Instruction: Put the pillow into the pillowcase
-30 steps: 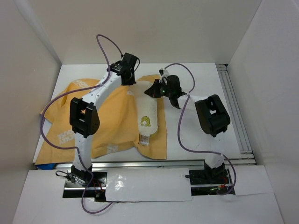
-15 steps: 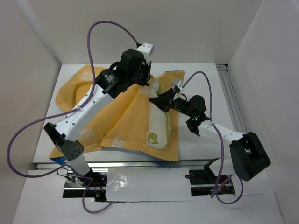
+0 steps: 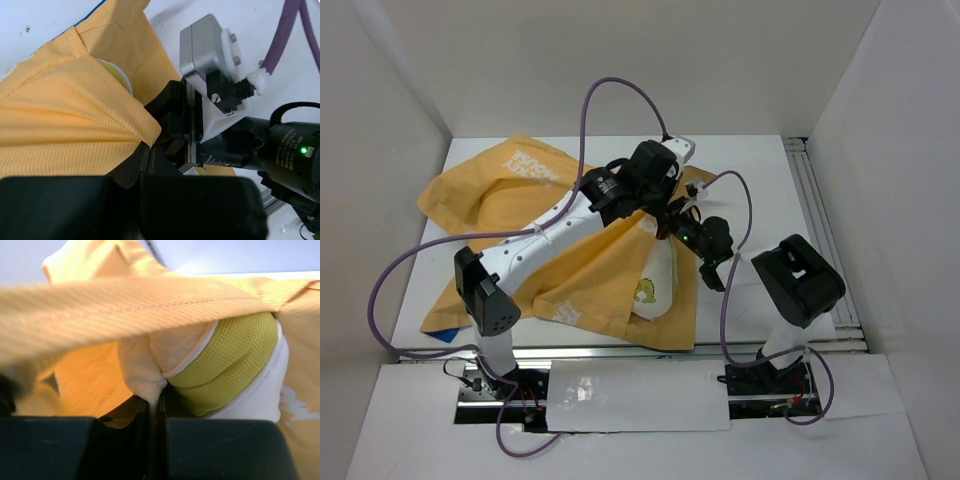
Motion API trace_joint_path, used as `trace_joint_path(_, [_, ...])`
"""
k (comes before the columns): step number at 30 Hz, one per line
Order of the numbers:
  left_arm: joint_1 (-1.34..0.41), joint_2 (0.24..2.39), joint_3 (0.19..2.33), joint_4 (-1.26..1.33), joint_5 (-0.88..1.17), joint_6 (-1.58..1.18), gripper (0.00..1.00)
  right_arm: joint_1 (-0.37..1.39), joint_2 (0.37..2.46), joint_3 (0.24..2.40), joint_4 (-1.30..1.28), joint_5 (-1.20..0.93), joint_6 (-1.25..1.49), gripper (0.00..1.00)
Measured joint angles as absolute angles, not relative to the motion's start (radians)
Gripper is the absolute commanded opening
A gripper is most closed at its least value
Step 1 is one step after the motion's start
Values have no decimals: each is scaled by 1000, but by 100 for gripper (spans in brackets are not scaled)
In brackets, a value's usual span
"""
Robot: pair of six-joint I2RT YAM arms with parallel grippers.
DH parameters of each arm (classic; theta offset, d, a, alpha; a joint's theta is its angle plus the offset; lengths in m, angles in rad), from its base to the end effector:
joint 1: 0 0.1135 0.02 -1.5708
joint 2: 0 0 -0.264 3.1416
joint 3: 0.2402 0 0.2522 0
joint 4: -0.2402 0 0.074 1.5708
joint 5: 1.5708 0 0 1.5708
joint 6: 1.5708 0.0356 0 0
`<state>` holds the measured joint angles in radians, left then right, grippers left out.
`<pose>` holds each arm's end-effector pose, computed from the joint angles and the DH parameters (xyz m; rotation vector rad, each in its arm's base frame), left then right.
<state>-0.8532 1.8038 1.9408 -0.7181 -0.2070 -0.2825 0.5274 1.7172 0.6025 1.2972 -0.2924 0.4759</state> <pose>0.2728 -0.3014 0.4035 0.4935 2.1137 -0.4392 0.2770 0.1732 0.2008 -0.2946 1.4471 1.0279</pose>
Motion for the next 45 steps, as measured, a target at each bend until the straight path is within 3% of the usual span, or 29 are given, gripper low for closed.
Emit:
trace_joint_path(1, [-853, 1814, 1941, -718, -210, -281, 7, 527, 1724, 605, 1298, -274, 485, 23])
trace_joint_path(3, [-852, 1832, 1941, -715, -224, -269, 28, 527, 1726, 605, 1292, -237, 504, 42])
trace_joint_path(4, [-849, 1837, 1941, -717, -226, -264, 39, 523, 1726, 605, 1282, -211, 513, 63])
trace_joint_path(5, [-842, 1840, 1941, -711, -210, -270, 61, 511, 1725, 605, 1258, -185, 524, 87])
trace_joint_path(6, [-830, 1843, 1945, -719, -207, -273, 71, 496, 1724, 603, 1224, -160, 530, 100])
trace_joint_path(9, [-794, 1860, 1945, -675, -146, -315, 92, 467, 1679, 593, 1044, -133, 549, 100])
trace_joint_path(12, [-743, 1880, 1939, -653, -62, -351, 97, 452, 1563, 589, 824, -139, 561, 100])
trace_joint_path(16, [-739, 1856, 1882, -581, -25, -393, 97, 421, 1439, 625, 525, -162, 536, 100])
trace_joint_path(20, [-741, 1723, 1687, -499, -34, -447, 95, 422, 1368, 664, 309, -184, 479, 100])
trace_joint_path(27, [-772, 1287, 1153, -599, -260, -619, 89, 380, 1188, 622, 147, -206, 469, 100])
trace_joint_path(31, [-867, 1163, 965, -659, -307, -752, 89, 370, 1149, 598, 92, -228, 448, 100])
trace_joint_path(37, [-1023, 1188, 875, -664, -324, -890, 89, 411, 1179, 622, 71, -291, 327, 100])
trace_joint_path(42, [-1073, 1293, 875, -600, -319, -975, 89, 570, 1187, 692, 4, -318, 94, 100])
trace_joint_path(45, [-1074, 1339, 874, -579, -316, -1011, 84, 663, 1186, 707, -30, -316, -9, 100])
